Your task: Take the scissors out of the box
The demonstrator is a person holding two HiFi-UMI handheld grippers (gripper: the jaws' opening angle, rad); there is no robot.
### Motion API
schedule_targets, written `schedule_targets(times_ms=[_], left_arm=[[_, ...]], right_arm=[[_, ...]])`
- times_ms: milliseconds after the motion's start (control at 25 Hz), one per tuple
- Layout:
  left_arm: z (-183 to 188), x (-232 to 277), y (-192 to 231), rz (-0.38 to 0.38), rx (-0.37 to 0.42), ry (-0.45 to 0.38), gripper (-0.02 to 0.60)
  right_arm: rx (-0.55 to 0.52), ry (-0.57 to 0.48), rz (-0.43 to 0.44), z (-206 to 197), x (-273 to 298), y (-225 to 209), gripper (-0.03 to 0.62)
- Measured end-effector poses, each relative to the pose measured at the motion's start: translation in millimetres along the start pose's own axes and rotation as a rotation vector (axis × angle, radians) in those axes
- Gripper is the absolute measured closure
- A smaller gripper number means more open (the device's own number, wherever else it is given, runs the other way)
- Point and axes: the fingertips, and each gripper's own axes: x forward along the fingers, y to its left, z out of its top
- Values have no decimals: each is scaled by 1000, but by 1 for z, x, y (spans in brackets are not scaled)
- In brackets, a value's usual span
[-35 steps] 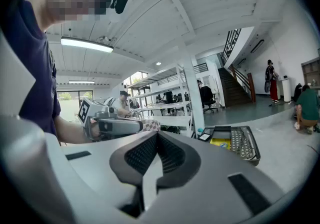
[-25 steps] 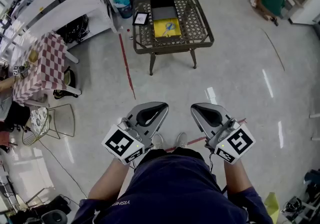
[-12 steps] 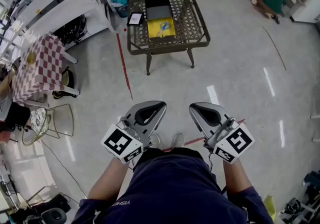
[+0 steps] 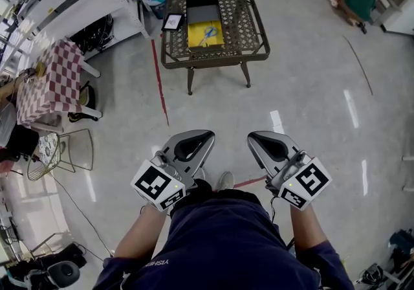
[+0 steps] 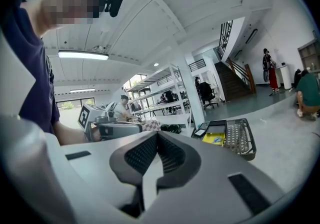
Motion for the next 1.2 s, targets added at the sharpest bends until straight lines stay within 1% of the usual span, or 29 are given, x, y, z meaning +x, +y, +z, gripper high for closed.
schedule_targets(times_ms=[240, 400, 560, 800, 1000, 1200], left_arm=[[-3, 7, 1, -5, 5, 7, 557], [-7, 11, 16, 15, -10, 8, 555], [-8, 15, 35, 13, -24, 4, 557], [-3, 25, 79, 2, -41, 5, 556], [2, 35, 126, -6, -52, 10, 555], [13, 40, 174, -21, -57, 18, 556]], right_arm=[[14, -1, 5, -5, 2, -8, 577], [20, 11, 12, -8, 12, -17, 577], [16, 23, 15, -7, 31, -26, 577], [19, 38, 14, 1, 72, -45, 577], [21, 65, 7, 4, 118, -65, 577], [32, 76, -3, 15, 163, -80, 577]])
